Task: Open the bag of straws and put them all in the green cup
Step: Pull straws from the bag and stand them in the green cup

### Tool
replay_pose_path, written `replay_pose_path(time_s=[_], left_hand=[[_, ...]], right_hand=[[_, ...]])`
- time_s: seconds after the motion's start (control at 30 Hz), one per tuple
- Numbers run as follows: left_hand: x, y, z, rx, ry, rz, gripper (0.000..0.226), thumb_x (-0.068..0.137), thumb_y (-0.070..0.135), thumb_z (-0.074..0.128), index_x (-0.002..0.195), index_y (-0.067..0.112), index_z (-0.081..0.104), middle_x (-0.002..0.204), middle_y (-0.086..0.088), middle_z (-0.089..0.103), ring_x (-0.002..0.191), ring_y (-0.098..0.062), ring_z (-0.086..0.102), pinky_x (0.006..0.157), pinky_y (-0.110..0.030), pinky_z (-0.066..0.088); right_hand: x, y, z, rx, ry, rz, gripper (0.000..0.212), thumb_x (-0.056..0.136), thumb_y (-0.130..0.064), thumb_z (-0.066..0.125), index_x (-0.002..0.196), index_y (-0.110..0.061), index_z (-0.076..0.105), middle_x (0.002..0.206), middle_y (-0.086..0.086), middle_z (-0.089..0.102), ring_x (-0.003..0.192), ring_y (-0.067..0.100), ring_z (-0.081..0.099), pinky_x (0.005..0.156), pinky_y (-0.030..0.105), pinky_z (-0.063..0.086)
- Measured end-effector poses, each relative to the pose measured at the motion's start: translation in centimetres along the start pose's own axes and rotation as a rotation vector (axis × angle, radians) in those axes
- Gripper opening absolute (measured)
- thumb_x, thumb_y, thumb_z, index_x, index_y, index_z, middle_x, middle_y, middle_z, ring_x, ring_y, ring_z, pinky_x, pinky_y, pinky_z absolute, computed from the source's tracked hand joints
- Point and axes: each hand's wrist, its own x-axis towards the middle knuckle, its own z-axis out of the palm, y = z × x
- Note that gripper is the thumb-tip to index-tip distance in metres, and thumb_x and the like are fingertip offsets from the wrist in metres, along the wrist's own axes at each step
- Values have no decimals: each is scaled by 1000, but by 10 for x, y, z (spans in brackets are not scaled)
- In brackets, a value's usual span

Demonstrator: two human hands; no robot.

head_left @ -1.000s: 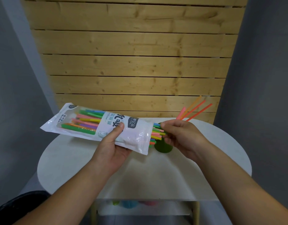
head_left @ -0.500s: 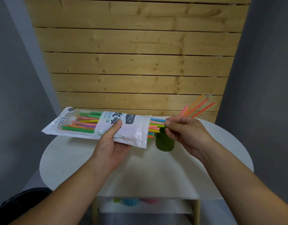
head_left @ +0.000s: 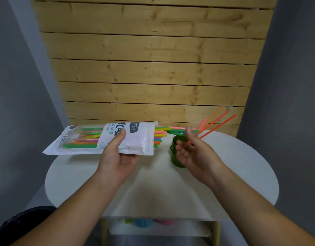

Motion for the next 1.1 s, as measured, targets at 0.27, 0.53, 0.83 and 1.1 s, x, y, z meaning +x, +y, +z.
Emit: replay_pose_path(time_s=[0.27,0.53,0.83,1.1], left_hand=[[-2,-5,2,18,-3,-15,42,88,15,71,130,16,64,115,-7,77,102,-25,75,90,-48,60],[1,-2,0,8,10,-5,39,89,14,71,128,17,63,113,-7,78,102,-25,75,96,-50,56],[1,-8,-1,27,15,-24,40,90,13,70,129,18,62,113,-7,78,98,-24,76,83,-47,62],[5,-2,-4,-3,41,-16,32,91,12,70,122,16,64,108,-7,79,94,-23,77,76,-45,64]], right_hand=[[10,19,27,-58,48,-36,33,93,-47,60,108,-18,66,88,4,61,73,16,59,65,32,51],[14,7,29,5,130,-236,21,102,-25,52,95,-9,62,84,7,65,76,11,64,71,24,55],[10,0,12,-60,108,-282,16,93,-18,67,102,-7,71,85,5,65,73,11,67,78,28,56],[0,-29,-8,-230,229,-546,12,94,-22,66,92,-10,70,76,-1,75,73,16,75,76,28,61]])
